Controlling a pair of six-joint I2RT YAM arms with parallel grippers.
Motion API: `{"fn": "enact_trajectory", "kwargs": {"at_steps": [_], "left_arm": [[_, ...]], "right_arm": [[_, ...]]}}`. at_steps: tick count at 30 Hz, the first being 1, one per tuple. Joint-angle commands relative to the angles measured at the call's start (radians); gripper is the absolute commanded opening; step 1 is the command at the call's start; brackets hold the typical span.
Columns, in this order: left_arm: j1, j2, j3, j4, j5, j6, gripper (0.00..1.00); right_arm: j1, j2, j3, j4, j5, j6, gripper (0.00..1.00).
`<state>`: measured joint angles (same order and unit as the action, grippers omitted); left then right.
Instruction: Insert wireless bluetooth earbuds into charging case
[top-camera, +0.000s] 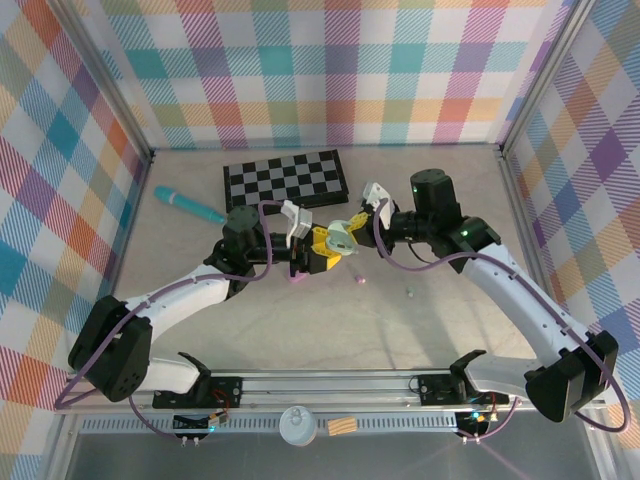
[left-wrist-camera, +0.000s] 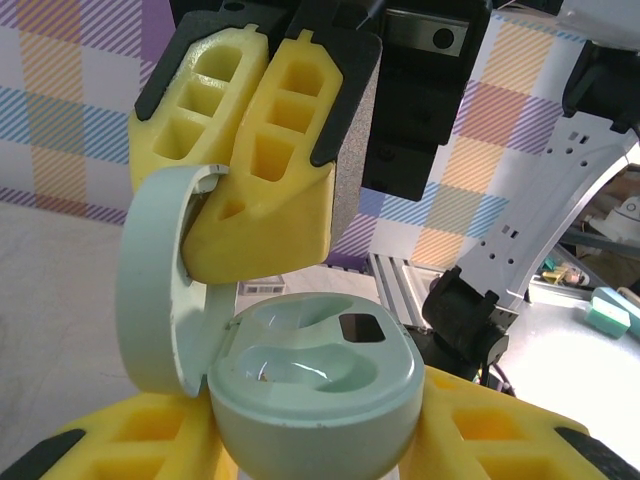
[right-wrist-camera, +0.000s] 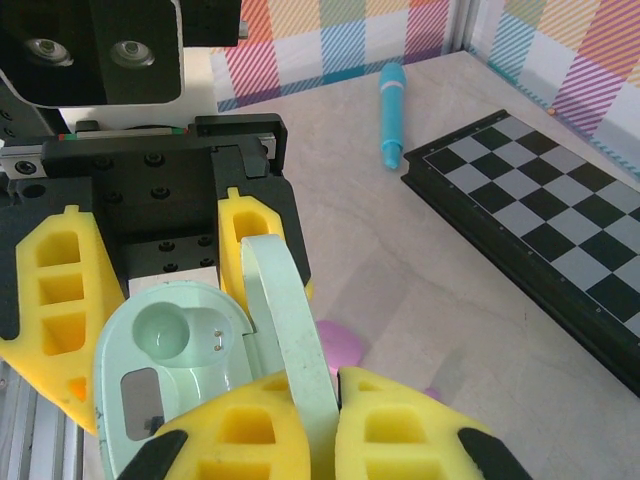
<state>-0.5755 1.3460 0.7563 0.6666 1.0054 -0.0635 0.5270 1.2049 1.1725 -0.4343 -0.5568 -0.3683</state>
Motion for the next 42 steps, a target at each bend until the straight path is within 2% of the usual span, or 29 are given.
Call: {"fn": "enact_trajectory", "kwargs": {"at_steps": [1,3,5,9,22,27,33,38,42], "left_arm": [[-0.003,0.004,0.017,0.038,0.02,0.013,0.39],[-0.003,0.002,0.015,0.037,0.015,0.02,0.39],[-0.003,0.002,0.017,0.032,0.014,0.021,0.41],[-0.003,0.002,0.019,0.031,0.016,0.007,0.52],[-0.003,0.013,0.031,0.051,0.015,-0.025,0.54],[-0.003,0.02,0.037,0.054,0.022,-0.029,0.47],[-0.004,0.019,0.03,0.06,0.021,-0.025,0.48],[-0.003,0.015,0.033,0.061,0.026,-0.024,0.39],[-0.003,0.013,0.032,0.063,0.029,-0.023,0.39]], "right_arm": [[0.007,-0.027,-0.013,0.021,-0.016,-0.009,0.07],[0.007,-0.028,-0.013,0.021,-0.015,-0.01,0.08],[0.007,-0.03,-0.011,0.021,-0.015,-0.012,0.03],[0.007,-0.036,-0.017,0.034,0.001,-0.014,0.01],[0.021,-0.043,-0.036,0.06,0.051,-0.032,0.0],[0.023,-0.047,-0.034,0.068,0.049,-0.026,0.0],[0.021,-0.053,-0.034,0.076,0.046,-0.013,0.0],[0.021,-0.05,-0.031,0.063,0.033,-0.016,0.0],[0.021,-0.049,-0.029,0.053,0.025,-0.017,0.0]]}}
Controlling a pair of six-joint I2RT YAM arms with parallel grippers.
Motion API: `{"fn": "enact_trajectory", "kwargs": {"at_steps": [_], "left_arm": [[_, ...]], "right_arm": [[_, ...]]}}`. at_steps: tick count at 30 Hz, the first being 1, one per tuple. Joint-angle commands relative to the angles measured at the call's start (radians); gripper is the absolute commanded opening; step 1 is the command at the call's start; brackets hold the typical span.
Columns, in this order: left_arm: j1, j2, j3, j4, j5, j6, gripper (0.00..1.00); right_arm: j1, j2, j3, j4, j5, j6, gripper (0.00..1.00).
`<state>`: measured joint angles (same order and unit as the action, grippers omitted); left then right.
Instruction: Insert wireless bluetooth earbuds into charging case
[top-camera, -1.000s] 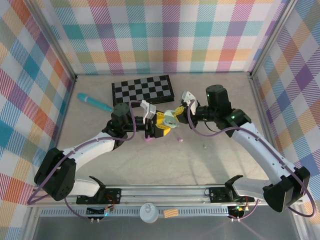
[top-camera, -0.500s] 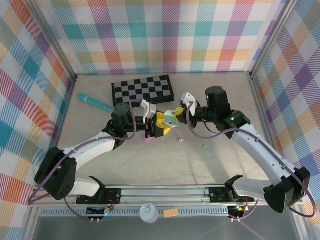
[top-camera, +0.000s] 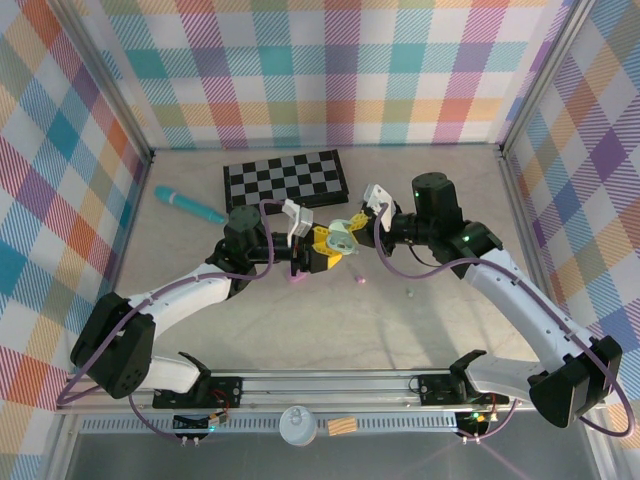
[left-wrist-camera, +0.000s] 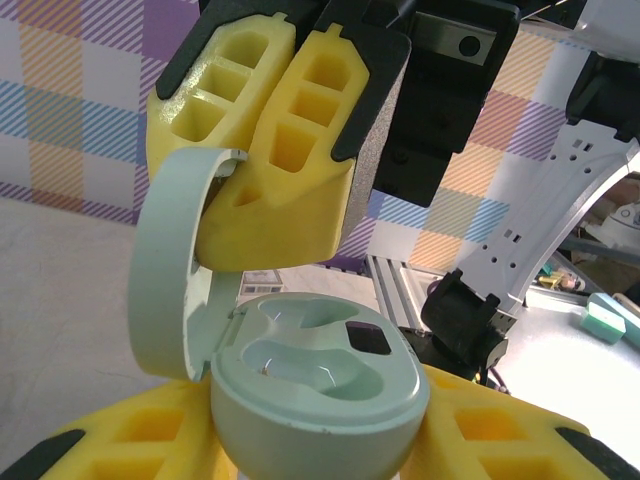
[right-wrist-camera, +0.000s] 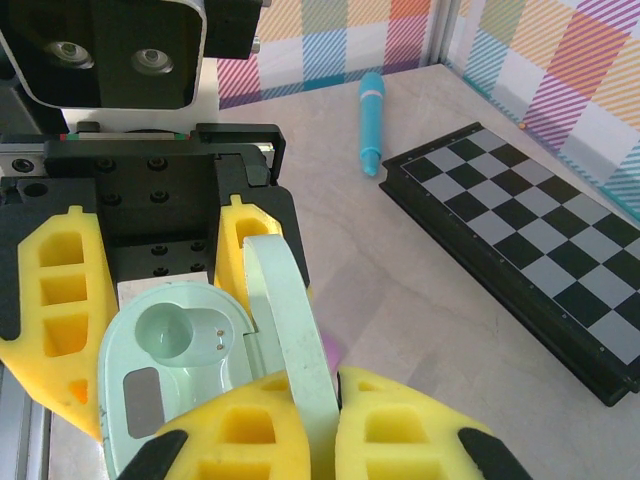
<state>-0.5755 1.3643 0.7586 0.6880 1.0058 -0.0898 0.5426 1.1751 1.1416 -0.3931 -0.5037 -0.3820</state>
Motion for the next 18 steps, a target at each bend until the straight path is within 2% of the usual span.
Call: {"fn": "enact_trajectory", "kwargs": {"at_steps": [1,8,12,18], "left_arm": [[-0.003,-0.008,0.028,0.042,0.026,0.003,0.39],[-0.003,-0.016,0.025,0.044,0.026,0.01,0.4],[-0.003,-0.014,0.027,0.042,0.025,0.01,0.45],[-0.003,-0.014,0.027,0.044,0.027,0.012,0.42]], "right_arm": [[0.005,-0.018,0.002,0.01,-0.033,-0.006,0.0],[0.005,-0.015,0.004,-0.006,-0.051,-0.008,0.02],[0.006,-0.013,0.004,-0.007,-0.051,-0.007,0.02],[0.005,-0.009,0.006,-0.011,-0.053,-0.007,0.02]]}}
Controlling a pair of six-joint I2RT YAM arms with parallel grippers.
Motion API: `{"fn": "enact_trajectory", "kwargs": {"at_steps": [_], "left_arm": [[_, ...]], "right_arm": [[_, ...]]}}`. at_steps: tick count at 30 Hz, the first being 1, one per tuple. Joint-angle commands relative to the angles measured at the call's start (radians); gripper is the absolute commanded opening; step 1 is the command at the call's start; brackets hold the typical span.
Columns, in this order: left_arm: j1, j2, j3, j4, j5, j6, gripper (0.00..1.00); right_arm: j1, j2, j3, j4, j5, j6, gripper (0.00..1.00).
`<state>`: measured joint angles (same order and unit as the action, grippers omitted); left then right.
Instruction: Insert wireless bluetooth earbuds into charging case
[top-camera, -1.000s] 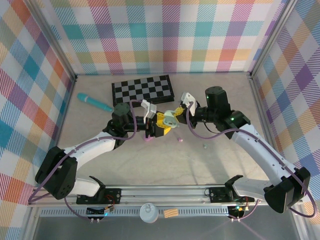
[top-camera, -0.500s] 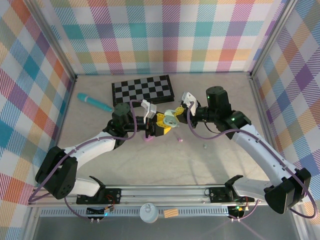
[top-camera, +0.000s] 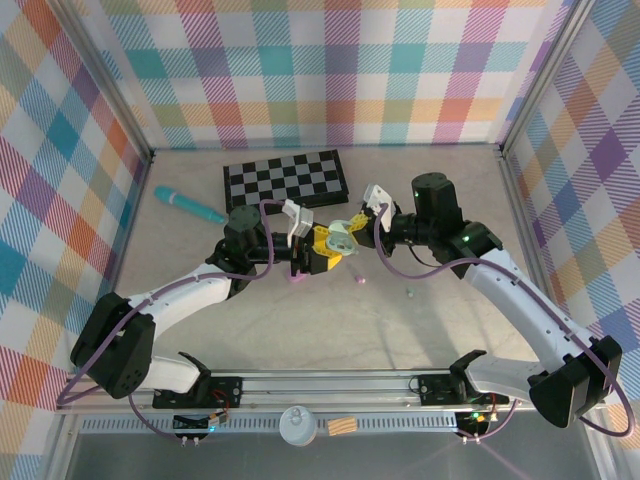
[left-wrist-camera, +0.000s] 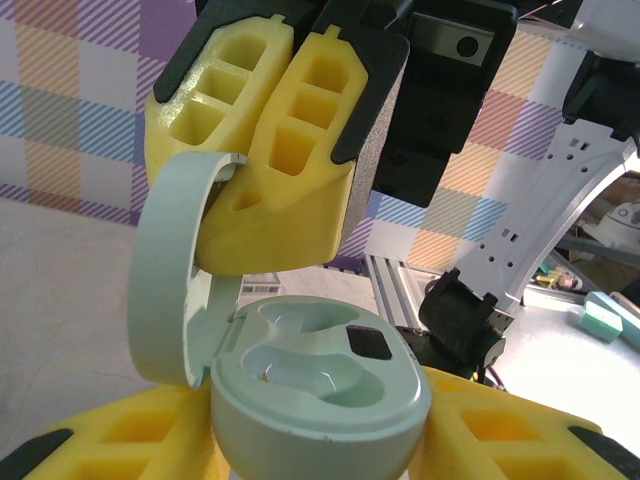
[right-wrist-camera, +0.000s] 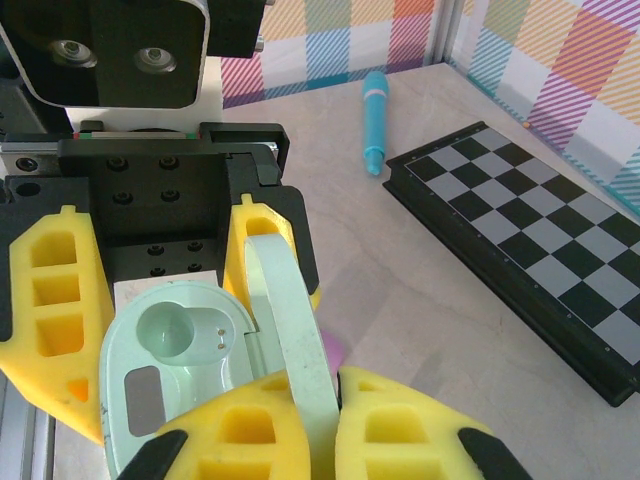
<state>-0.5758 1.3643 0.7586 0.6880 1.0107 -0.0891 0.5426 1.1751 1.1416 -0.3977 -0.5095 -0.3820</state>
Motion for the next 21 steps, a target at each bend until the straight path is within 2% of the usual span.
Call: {"fn": "enact_trajectory", "kwargs": {"at_steps": [1,8,11,12,15,17,21], "left_arm": [[-0.003,-0.014,0.027,0.043,0.022,0.011,0.41],[-0.003,-0.018,0.022,0.044,0.027,0.012,0.35],[-0.002,-0.021,0.017,0.045,0.027,0.014,0.34],[-0.003,-0.021,0.016,0.045,0.025,0.017,0.33],[-0.002,-0.023,0.007,0.047,0.017,0.023,0.33],[-0.002,-0.024,0.004,0.048,0.011,0.029,0.33],[-0.002,-0.019,-0.002,0.055,0.007,0.033,0.33]], "right_arm": [[0.005,-0.009,0.006,-0.007,-0.049,-0.008,0.02],[0.006,0.003,0.013,-0.023,-0.062,-0.011,0.02],[0.006,0.007,0.017,-0.021,-0.06,-0.006,0.06],[0.005,0.006,0.019,-0.02,-0.056,0.001,0.09],[0.005,0.003,0.021,-0.009,-0.041,0.015,0.3],[0.005,-0.004,0.021,0.003,-0.024,0.027,0.4],[0.005,-0.021,0.021,0.014,-0.015,0.044,0.45]]}}
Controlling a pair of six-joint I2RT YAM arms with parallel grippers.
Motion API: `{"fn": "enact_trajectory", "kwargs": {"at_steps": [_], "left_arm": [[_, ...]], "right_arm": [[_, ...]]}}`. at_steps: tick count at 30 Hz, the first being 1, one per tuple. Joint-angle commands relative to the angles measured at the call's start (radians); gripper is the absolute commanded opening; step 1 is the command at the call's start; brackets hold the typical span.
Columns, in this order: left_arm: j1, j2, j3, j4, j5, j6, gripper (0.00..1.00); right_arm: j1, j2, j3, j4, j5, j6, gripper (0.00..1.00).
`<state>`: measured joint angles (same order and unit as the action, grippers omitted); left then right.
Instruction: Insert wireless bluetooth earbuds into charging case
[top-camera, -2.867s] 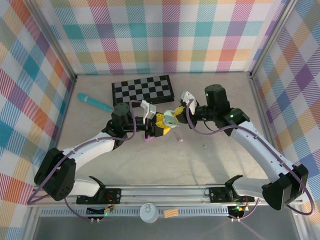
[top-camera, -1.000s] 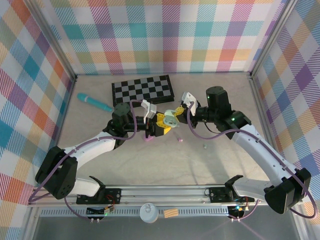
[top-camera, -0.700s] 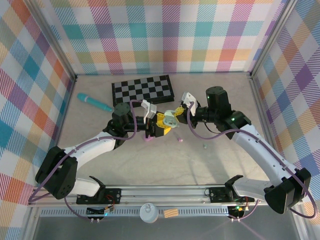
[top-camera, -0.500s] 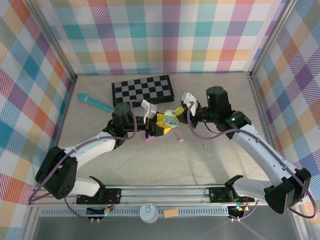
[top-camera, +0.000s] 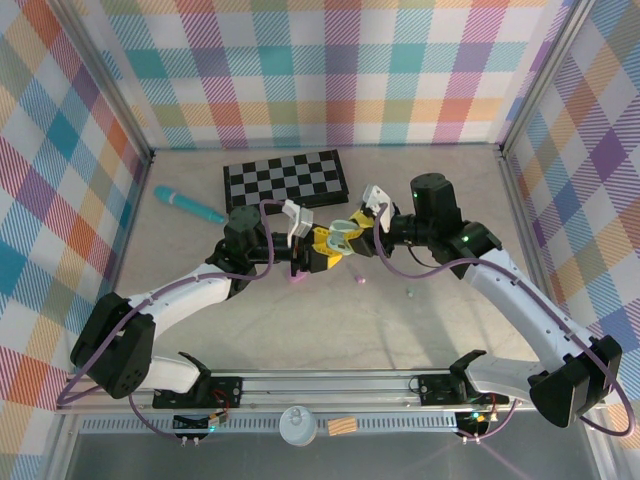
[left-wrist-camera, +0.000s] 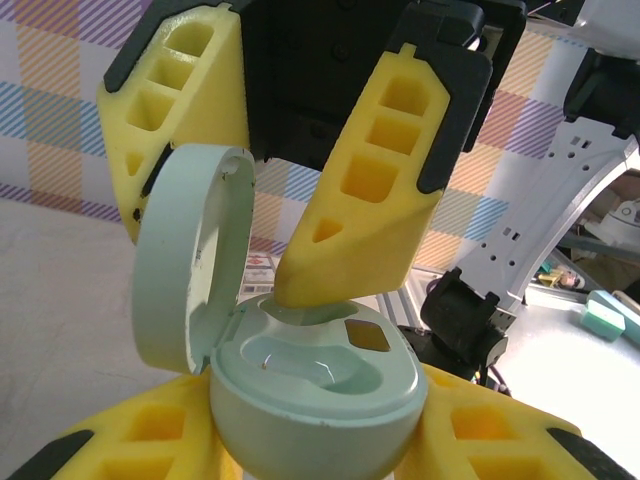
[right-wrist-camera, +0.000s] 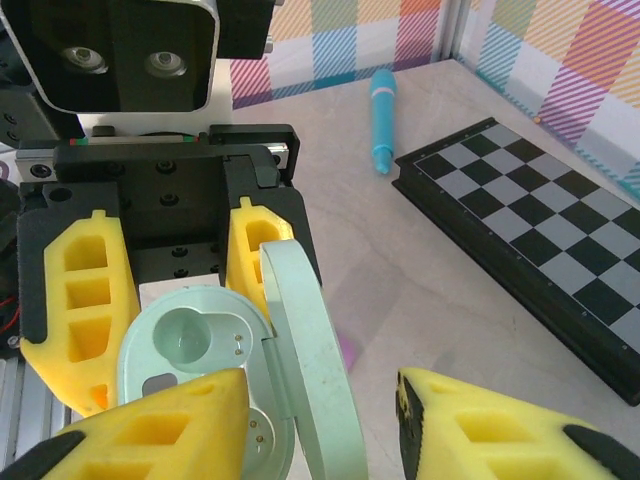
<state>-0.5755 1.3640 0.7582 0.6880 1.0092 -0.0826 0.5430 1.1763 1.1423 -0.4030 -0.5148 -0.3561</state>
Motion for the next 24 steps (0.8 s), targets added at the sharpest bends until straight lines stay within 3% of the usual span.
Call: {"fn": "enact_trajectory", "kwargs": {"at_steps": [1,6,13,19,24], "left_arm": [[-0.003,-0.016,-0.005,0.061,0.005,0.027,0.33],[-0.003,-0.012,-0.021,0.088,-0.006,0.021,0.33],[0.005,-0.009,-0.043,0.144,-0.029,0.009,0.33],[0.017,-0.002,-0.06,0.194,-0.031,-0.021,0.33],[0.023,0.004,-0.063,0.231,-0.021,-0.048,0.33]], "right_arm": [[0.004,-0.029,0.02,0.019,-0.007,0.024,0.48],[-0.004,-0.088,-0.001,0.074,0.025,0.075,0.64],[-0.058,-0.212,-0.069,0.172,-0.013,0.198,0.7],[-0.221,-0.304,-0.197,0.293,0.15,0.456,0.72],[-0.352,-0.265,-0.243,0.191,0.309,0.614,0.71]]}}
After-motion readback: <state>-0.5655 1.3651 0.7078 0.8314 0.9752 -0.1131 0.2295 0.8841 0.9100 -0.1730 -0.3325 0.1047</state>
